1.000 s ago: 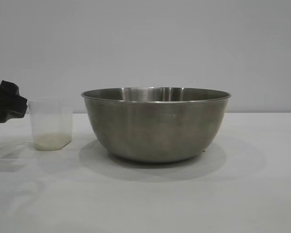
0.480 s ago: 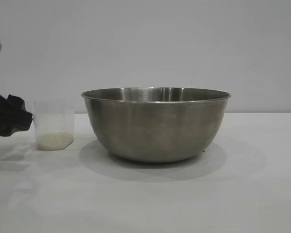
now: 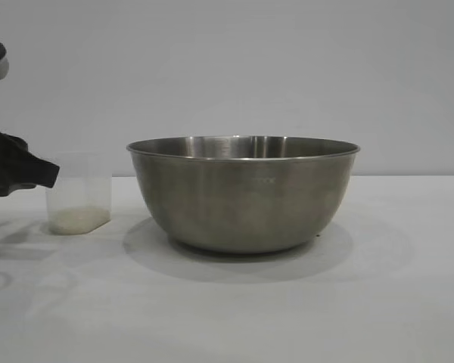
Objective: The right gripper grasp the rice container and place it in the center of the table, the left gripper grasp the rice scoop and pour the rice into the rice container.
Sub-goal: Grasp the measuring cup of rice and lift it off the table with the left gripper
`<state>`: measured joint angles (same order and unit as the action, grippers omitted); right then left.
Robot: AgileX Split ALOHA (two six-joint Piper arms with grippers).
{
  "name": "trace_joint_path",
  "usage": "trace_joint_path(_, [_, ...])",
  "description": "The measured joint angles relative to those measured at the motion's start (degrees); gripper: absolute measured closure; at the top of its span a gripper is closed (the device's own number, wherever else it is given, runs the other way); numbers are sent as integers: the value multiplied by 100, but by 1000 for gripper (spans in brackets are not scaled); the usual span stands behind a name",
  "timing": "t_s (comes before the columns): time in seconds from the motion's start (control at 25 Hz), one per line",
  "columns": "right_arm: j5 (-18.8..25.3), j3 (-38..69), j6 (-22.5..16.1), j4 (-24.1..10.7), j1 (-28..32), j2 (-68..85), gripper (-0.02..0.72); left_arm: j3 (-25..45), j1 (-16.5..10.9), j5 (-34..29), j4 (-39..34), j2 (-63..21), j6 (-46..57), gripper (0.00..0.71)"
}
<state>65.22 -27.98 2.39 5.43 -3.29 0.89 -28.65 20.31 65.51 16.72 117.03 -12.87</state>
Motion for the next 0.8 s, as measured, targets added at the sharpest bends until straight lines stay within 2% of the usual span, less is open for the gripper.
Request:
trace_joint_path(0.32, [0,0,0,0,0,0,225,-168,0,0,0,13,-193,370])
trace_joint_path(0.36, [0,0,0,0,0,0,225,-191,0,0,0,35,-201,429])
trace_joint_path(0.44, [0,0,0,0,0,0,225,-272,0,0,9,91,-206,481])
trace_joint_path(0.68, [0,0,0,0,0,0,225,-456,-9,0,9,270,-215,467])
trace_joint_path(0.72, [0,0,0,0,0,0,225,-498,-9,0,9,280,-215,427])
trace_joint_path(0.8, [0,0,0,0,0,0,225,-566,-9,0,-41,293,-229,423])
